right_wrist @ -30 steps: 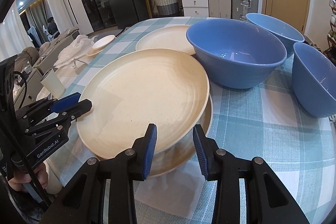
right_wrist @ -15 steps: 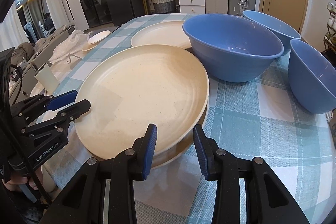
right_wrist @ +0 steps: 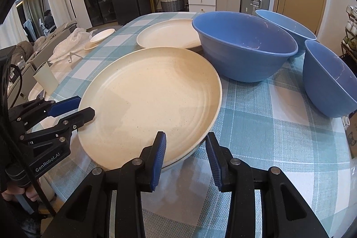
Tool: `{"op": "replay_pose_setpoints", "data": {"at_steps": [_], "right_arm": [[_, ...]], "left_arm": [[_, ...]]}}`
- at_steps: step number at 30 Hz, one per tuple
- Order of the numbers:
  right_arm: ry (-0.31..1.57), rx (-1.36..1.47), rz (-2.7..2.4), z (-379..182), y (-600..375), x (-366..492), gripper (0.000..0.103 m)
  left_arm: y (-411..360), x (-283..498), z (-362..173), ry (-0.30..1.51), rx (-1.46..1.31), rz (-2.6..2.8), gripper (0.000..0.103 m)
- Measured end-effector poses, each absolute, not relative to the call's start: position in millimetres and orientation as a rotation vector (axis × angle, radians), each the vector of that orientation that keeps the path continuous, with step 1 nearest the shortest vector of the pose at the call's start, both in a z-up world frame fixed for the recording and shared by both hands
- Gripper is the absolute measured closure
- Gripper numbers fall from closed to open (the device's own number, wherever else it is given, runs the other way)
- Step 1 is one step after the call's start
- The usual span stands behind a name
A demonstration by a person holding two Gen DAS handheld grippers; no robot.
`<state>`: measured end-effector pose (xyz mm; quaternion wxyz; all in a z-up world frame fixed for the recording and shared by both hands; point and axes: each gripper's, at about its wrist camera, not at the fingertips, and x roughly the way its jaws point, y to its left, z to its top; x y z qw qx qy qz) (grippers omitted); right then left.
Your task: Organize plates and bowls
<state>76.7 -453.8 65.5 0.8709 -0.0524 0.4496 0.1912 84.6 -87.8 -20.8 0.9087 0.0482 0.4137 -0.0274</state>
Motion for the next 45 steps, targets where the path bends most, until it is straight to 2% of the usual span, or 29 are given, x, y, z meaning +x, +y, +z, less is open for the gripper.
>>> {"op": "replay_pose_setpoints", "data": {"at_steps": [6,11,13,15,16,18,21,23,24,30,45], "right_arm": [[0.944,-0.107,0.397,64.3,-453.2,77.1,0.062],[0.942,-0.077,0.419,69.1,-456.5,77.6,0.054],[0.926,-0.083,0.413,74.1,-458.1,76.7,0.052],[0.913,-0.075,0.417,79.1,-461.0,76.2,0.034],[0.902,-0.063,0.421,82.9,-463.2,75.7,0.029],[0.882,-0.049,0.424,89.7,-467.2,74.9,0.019],[0.845,-0.054,0.411,102.5,-470.3,73.4,0.014],[0.824,-0.055,0.413,110.9,-472.8,72.6,0.01],[0.813,-0.055,0.416,115.1,-473.6,72.2,0.006],[0.743,-0.059,0.423,139.6,-480.7,73.0,0.001],[0.686,-0.044,0.479,189.4,-490.4,103.8,0.001]], "left_arm": [[-87.9,83.6,-22.4,0.856,0.093,-0.059,0.075],[-80.9,85.0,-22.4,0.862,0.041,-0.082,0.066],[-77.7,83.6,-19.3,0.851,0.021,-0.084,0.05],[-74.2,81.1,-13.6,0.829,-0.004,-0.092,0.037],[-72.6,79.8,-10.4,0.818,-0.015,-0.099,0.03],[-69.7,77.2,-3.5,0.799,-0.034,-0.107,0.027],[-67.2,75.2,3.8,0.788,-0.037,-0.097,0.021],[-63.5,74.3,8.1,0.779,-0.055,-0.097,0.014],[-60.8,74.3,10.5,0.775,-0.069,-0.1,0.003],[-49.9,74.6,22.5,0.745,-0.095,-0.071,0.002],[-34.2,90.0,68.1,0.694,-0.109,-0.018,0.002]]}}
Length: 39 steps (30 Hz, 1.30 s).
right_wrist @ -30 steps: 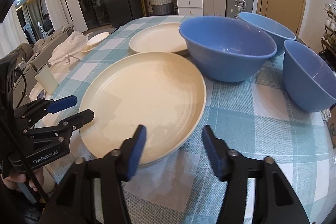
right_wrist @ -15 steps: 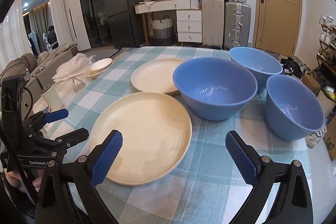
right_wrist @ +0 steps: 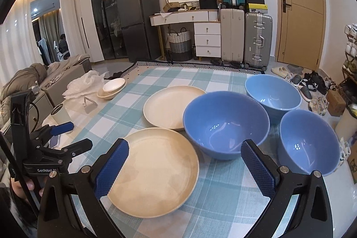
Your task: Organize plates and bowls
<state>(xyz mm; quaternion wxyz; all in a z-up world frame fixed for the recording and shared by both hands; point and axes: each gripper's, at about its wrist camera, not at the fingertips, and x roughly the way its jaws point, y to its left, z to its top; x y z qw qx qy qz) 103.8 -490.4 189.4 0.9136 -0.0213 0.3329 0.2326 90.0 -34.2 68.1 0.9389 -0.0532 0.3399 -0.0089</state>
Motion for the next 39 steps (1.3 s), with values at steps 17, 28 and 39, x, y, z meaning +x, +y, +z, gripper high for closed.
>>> {"op": "replay_pose_setpoints", "data": {"at_steps": [17,28,39], "right_arm": [[0.63,-0.01,0.537,258.2,-505.2,158.7,0.001],[0.577,0.019,0.529,300.5,-511.8,213.0,0.001],[0.627,-0.032,0.533,298.7,-494.8,282.6,0.001]], "left_arm": [[-35.2,140.8,89.5,0.711,-0.1,0.003,0.002],[-24.5,183.2,86.4,0.73,-0.133,0.007,0.002],[-10.4,217.7,75.2,0.765,-0.144,0.041,0.002]]}}
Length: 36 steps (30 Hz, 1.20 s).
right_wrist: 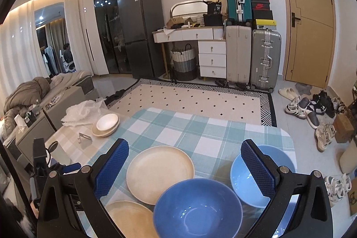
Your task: Organize plates and bowls
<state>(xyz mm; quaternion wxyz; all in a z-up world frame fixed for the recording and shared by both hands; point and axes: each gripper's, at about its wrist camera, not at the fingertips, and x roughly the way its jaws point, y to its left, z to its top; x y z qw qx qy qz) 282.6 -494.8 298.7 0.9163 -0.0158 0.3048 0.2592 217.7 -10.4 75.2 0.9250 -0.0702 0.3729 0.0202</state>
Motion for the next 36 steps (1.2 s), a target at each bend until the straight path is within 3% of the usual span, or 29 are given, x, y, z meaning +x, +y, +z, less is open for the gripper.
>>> {"op": "replay_pose_setpoints", "data": {"at_steps": [36], "right_arm": [[1.088,-0.248,0.553,144.3,-414.5,402.1,0.001]], "left_arm": [[0.0,312.5,-7.3,0.946,-0.196,0.079,0.002]]}}
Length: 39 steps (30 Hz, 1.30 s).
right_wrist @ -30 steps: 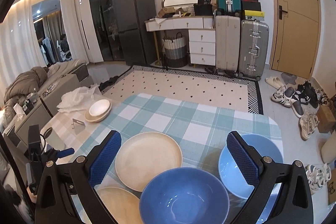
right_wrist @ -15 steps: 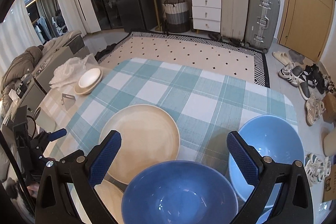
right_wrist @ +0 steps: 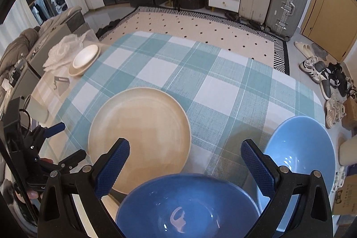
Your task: Organize plates and bowls
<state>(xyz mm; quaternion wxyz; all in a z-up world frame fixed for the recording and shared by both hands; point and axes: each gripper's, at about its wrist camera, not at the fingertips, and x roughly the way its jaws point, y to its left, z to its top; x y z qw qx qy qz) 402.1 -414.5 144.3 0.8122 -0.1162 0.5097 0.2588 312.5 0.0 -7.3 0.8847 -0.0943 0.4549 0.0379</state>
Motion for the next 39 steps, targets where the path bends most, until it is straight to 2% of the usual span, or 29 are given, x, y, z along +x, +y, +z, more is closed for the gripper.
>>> {"op": "replay_pose_setpoints", "data": {"at_steps": [4,6,11,16,18,23,27,32,37,39], "right_arm": [[1.138,-0.287,0.56,128.2,-401.5,411.7,0.005],[1.165,-0.293,0.565,121.1,-397.4,416.8,0.016],[1.249,-0.321,0.572,98.1,-387.3,430.6,0.028],[1.321,-0.347,0.57,75.9,-380.9,442.3,0.03],[1.334,-0.344,0.565,70.7,-380.0,445.9,0.039],[1.362,-0.341,0.587,61.3,-375.9,450.0,0.045],[1.374,-0.351,0.604,59.5,-371.0,448.8,0.049],[1.395,-0.377,0.609,53.0,-366.4,445.1,0.061],[1.39,-0.397,0.592,50.6,-367.7,444.0,0.07],[1.384,-0.4,0.591,51.9,-368.6,443.3,0.077]], "left_arm": [[1.5,315.5,-9.6,0.948,-0.201,0.071,0.006],[2.7,317.4,-10.5,0.952,-0.205,0.069,0.01],[3.2,319.7,-14.0,0.972,-0.214,0.036,0.014],[1.6,321.8,-20.8,0.995,-0.227,0.012,0.027],[0.3,323.4,-23.2,1.003,-0.234,0.004,0.028],[-1.8,325.3,-26.2,1.013,-0.239,-0.008,0.03],[-3.7,326.3,-27.8,1.021,-0.242,-0.017,0.037],[-7.9,326.0,-31.1,1.036,-0.246,-0.04,0.05],[-12.2,325.3,-31.0,1.035,-0.24,-0.065,0.073],[-13.7,325.5,-29.5,1.034,-0.232,-0.063,0.079]]}}
